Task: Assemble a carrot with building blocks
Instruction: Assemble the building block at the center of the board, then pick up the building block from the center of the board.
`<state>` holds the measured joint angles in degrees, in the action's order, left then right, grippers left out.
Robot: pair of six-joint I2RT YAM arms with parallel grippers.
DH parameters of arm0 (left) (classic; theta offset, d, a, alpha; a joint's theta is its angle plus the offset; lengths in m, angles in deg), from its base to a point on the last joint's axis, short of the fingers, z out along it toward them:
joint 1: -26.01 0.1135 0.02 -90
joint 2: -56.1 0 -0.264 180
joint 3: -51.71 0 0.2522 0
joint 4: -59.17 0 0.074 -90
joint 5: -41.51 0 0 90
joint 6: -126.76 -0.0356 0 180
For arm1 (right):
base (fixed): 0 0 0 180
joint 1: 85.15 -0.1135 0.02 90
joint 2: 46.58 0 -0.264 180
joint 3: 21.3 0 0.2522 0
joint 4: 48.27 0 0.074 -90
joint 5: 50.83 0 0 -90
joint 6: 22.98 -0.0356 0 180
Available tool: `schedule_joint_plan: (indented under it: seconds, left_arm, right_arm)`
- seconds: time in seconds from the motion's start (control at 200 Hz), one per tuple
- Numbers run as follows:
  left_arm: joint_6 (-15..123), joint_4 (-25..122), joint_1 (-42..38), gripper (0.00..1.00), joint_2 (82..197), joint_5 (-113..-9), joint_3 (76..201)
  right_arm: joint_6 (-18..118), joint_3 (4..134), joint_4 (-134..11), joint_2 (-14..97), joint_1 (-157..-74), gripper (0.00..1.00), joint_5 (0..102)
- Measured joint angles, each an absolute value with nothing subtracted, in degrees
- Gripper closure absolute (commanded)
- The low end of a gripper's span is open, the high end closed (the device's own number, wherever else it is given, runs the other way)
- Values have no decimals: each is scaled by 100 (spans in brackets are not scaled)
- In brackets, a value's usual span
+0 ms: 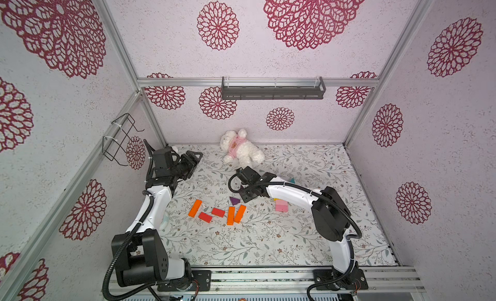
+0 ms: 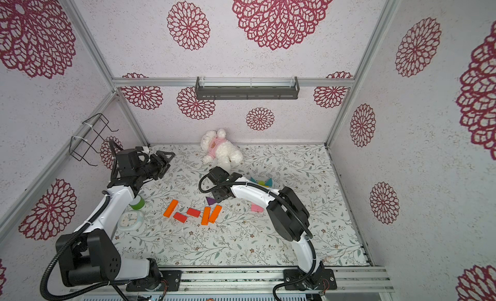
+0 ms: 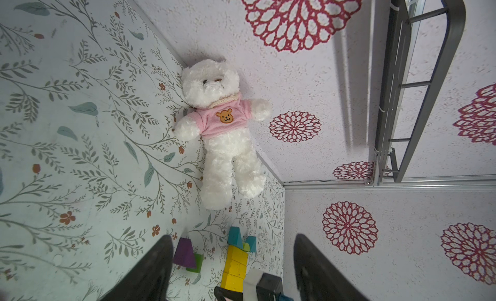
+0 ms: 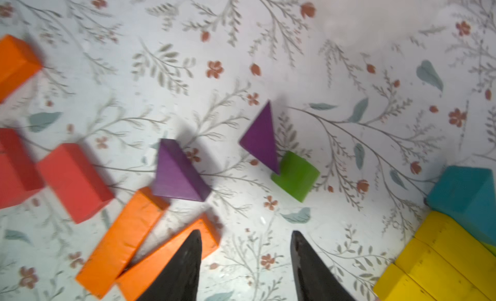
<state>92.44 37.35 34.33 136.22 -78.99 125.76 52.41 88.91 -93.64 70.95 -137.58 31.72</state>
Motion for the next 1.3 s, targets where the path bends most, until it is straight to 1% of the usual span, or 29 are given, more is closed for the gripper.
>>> schedule_joint_plan:
  seconds: [0.125, 0.255, 0.44, 0.616, 0.786, 0.891, 1.091, 1.251, 1.301]
  left_arm:
    - [9227, 3689, 3433, 27, 13600, -7862, 12576]
    - [9222, 3689, 3433, 27, 13550, -7843, 12576]
    - [9222, 3681, 3437, 27, 13548, -7843, 12576]
    - [9225, 3678, 3443, 27, 13548, -7843, 12576]
    - [9227, 3678, 3443, 27, 13548, -7843, 12576]
    - [9227, 3678, 3443, 27, 13548, -7843, 12576]
    - [9227, 3678, 3443, 27, 13548, -7843, 12576]
    - [9227, 3678, 3443, 27, 13548, -7843, 12576]
    - [9227, 3678, 3443, 27, 13548, -7843, 12576]
  right_arm:
    - [5246, 9365, -9377, 7288, -13974, 40, 3286]
    - [5243, 9774, -9390, 7655, -14057, 39, 3419]
    - [5252, 10093, -9508, 8195, -14061, 39, 3544]
    - [5267, 10180, -9637, 8444, -14061, 42, 3599]
    - [5311, 10217, -9664, 8542, -14061, 48, 3590]
    - [5340, 10220, -9664, 8599, -14059, 55, 3585]
    - [5350, 10217, -9664, 8650, -14059, 57, 3480]
    - [5348, 10217, -9661, 8652, -14059, 65, 3424]
    - [5346, 10217, -9655, 8652, -14059, 65, 3411]
